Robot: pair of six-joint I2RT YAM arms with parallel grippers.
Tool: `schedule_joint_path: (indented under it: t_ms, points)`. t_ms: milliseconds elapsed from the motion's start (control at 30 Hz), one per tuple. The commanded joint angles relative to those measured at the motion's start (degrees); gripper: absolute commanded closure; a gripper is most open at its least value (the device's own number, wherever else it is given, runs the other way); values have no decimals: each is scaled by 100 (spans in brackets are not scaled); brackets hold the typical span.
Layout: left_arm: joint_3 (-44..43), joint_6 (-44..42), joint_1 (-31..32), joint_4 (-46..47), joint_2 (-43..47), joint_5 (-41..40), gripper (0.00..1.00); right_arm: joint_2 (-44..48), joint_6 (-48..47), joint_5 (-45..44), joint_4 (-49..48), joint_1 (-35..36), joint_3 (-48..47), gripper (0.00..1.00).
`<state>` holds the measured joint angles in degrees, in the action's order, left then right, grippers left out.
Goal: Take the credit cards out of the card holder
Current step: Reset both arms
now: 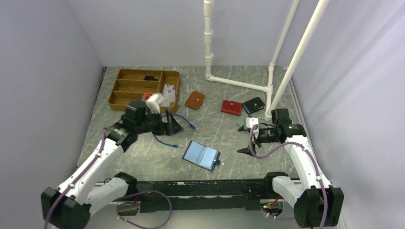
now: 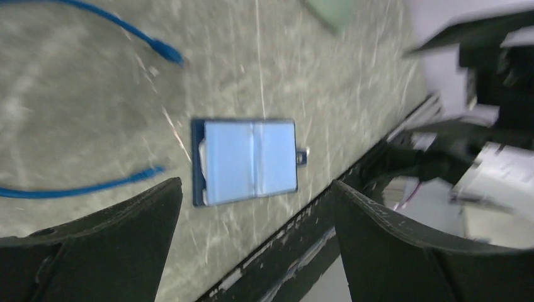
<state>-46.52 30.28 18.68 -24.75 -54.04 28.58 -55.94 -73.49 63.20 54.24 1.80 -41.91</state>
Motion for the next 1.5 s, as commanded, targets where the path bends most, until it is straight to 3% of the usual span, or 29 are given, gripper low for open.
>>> schedule_joint_path:
  t_ms: [0, 167, 300, 467, 633, 1067, 1233, 1467]
  points:
    - [115, 167, 1935, -250, -152, -2245, 8, 23, 112, 143, -320, -65, -93, 1]
    - [-451, 124, 4330, -243, -1521, -4458, 8, -137, 786, -177, -586, -75, -314, 1]
    - [-913, 323, 5028, -330, -2536, -5397, 8, -164, 1067, -276, -688, -112, -393, 1]
    - [-1044, 704, 5164, -48, -3283, -5384, 14, -203, 1238, -364, -747, -154, -464, 1]
    - [-942, 781, 5304, 552, -3492, -5183, 18, -224, 1258, -379, -737, -154, -467, 1]
    - [-572, 812, 5366, 636, -2998, -5292, 16, -392, 1495, -352, -794, -154, -510, 1]
    - [-996, 663, 5328, -95, -2998, -5626, 2, -591, 2500, -521, -1178, -154, -673, 1]
    - [-837, 460, 4703, -78, -2455, -5270, 1, -648, 3911, -795, -1700, -154, -897, 0]
